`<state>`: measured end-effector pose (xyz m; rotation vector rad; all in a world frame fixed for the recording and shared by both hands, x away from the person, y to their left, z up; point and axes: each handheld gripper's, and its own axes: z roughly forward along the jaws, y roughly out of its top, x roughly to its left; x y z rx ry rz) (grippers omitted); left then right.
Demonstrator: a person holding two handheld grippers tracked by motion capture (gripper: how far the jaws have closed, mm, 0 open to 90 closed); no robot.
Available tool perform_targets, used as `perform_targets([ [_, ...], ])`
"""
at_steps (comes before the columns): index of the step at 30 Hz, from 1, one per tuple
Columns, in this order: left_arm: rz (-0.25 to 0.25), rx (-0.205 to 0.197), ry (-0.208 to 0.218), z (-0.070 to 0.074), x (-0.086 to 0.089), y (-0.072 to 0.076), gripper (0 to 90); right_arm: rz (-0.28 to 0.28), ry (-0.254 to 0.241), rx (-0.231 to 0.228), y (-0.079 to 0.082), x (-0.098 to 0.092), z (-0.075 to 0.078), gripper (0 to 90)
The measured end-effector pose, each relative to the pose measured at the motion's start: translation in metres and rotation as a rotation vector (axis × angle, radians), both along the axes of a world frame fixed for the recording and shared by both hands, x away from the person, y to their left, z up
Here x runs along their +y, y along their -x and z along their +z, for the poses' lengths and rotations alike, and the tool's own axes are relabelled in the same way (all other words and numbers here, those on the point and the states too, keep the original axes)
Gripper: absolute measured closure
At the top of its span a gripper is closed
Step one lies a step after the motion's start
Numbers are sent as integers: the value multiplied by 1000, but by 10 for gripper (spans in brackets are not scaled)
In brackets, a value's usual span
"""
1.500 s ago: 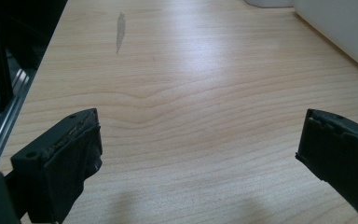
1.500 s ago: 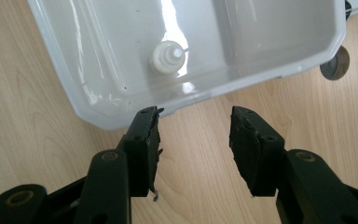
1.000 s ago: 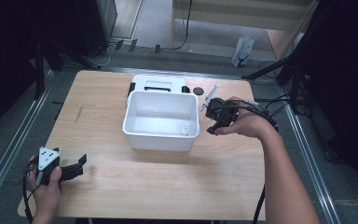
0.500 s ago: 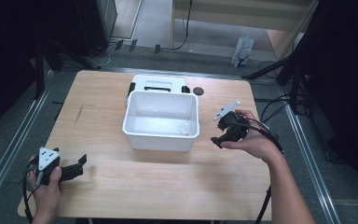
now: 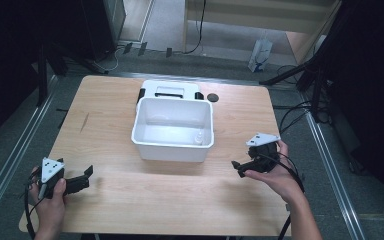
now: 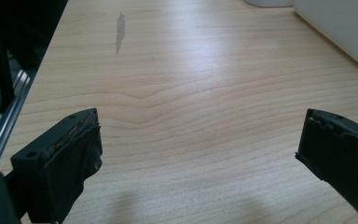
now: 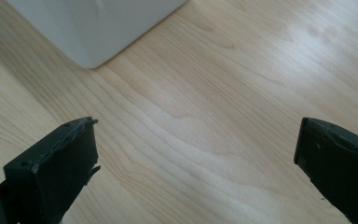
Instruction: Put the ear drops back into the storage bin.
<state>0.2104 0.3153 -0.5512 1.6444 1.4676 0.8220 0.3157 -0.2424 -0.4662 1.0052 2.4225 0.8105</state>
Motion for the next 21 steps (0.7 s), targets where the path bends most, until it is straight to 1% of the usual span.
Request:
perform_targets([
  [3,0,0,0,0,0,0,4,-50,-29,-18,8,-10,-9,0],
  [6,0,0,0,0,0,0,4,-81,-77,-41,15,-21,-15,0],
  [8,-1,0,-1,0,0,0,4,-103,-97,-53,20,-26,-19,0],
  [9,0,0,-1,0,0,0,4,-108,-112,-51,23,-29,-21,0],
  [13,2,-1,-2,0,0,0,4,-124,-138,-66,33,-39,-32,0],
  [15,1,-1,-3,0,0,0,4,-137,-142,-74,38,-44,-38,0],
  [17,4,-1,-2,0,0,0,4,-153,-158,-90,43,-51,-44,0],
  [19,7,-2,0,0,0,0,4,-164,-167,-92,46,-55,-46,0],
  [21,8,-3,0,0,0,0,4,-175,-189,-101,50,-61,-48,0],
])
